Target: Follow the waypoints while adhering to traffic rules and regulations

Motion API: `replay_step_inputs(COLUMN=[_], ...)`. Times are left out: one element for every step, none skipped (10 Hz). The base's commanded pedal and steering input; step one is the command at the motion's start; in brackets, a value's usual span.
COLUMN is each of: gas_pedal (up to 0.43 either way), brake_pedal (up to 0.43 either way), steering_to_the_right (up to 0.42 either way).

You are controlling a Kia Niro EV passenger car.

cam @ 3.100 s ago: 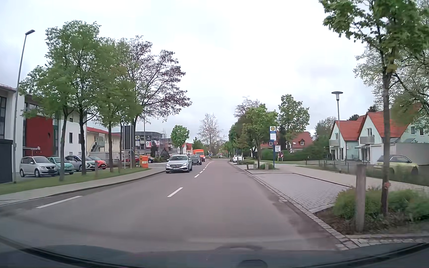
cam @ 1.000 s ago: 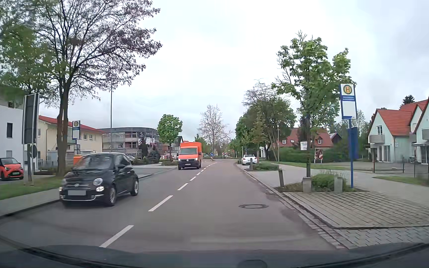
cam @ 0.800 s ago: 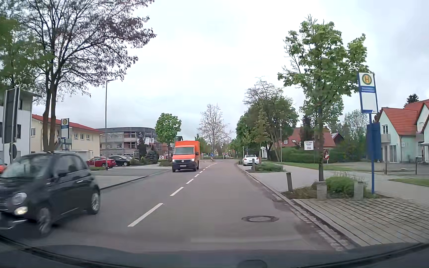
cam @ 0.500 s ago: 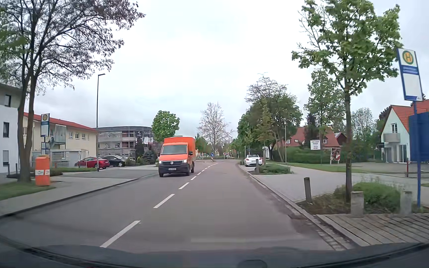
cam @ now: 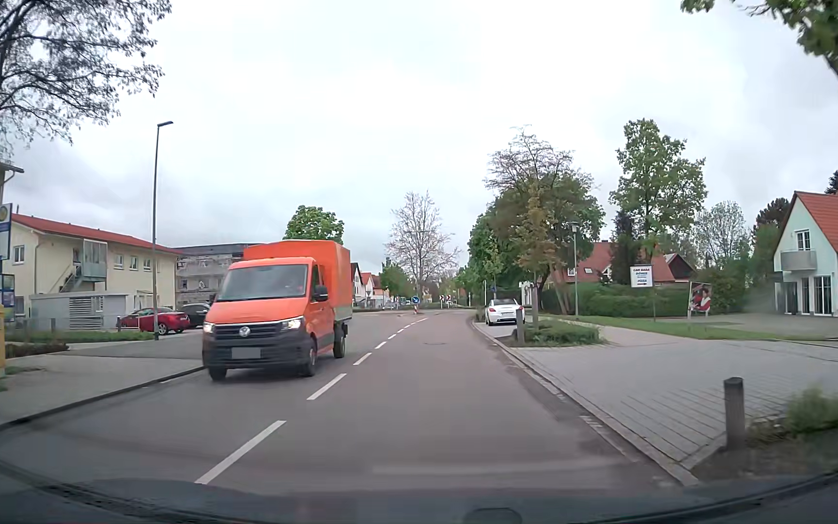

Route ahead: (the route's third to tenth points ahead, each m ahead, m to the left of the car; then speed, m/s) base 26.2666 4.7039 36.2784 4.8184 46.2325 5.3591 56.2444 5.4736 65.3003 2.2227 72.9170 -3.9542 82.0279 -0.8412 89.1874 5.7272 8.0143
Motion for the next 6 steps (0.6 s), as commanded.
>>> replay_step_inputs(gas_pedal=[0.059,0.059,0.059,0.059,0.059,0.059], brake_pedal=[0.000,0.000,0.000,0.000,0.000,0.000], steering_to_the_right=[-0.009,-0.009,-0.009,-0.009,-0.009,-0.009])
